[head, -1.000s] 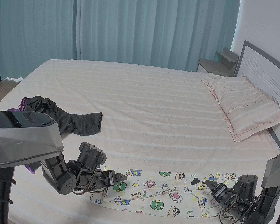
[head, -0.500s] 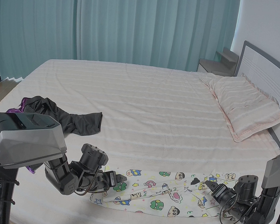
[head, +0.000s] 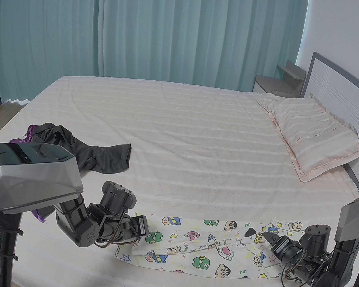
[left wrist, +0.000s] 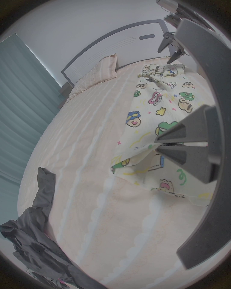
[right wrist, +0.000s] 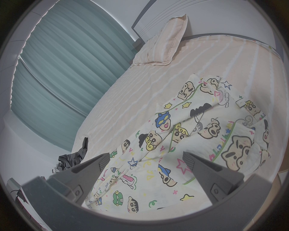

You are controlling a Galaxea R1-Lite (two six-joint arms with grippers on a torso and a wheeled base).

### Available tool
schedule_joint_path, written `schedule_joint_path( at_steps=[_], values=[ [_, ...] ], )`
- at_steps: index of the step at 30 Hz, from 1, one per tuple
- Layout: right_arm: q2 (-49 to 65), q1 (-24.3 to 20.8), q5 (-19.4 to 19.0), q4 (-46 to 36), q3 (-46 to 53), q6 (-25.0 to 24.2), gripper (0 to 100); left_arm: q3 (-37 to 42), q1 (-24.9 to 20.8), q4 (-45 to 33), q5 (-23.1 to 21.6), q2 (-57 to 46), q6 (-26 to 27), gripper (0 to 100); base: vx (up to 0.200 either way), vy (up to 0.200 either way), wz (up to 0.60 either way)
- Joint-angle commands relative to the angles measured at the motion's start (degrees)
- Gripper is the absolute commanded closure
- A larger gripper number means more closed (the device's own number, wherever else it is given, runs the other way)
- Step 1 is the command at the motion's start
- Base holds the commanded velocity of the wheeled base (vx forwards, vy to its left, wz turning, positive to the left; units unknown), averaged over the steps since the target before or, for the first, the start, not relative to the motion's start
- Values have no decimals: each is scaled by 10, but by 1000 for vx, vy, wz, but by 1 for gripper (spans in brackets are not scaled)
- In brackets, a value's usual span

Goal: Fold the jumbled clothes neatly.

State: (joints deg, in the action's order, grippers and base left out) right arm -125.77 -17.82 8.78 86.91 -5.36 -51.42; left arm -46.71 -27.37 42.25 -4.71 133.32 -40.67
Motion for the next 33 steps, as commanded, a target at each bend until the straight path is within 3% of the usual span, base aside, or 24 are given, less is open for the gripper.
schedule_joint_path(
  at_steps=[1,17,33],
  values=[
    [-1,0,0,0,0,0,0,-6,9,3,0,-10,0,100,0,0,0],
    [-1,15,0,-1,1,1,0,-69,28,-2,0,-12,0,100,0,0,0],
    [-28,128,-2,-1,4,4,0,-92,50,-22,0,-11,0,100,0,0,0]
  ],
)
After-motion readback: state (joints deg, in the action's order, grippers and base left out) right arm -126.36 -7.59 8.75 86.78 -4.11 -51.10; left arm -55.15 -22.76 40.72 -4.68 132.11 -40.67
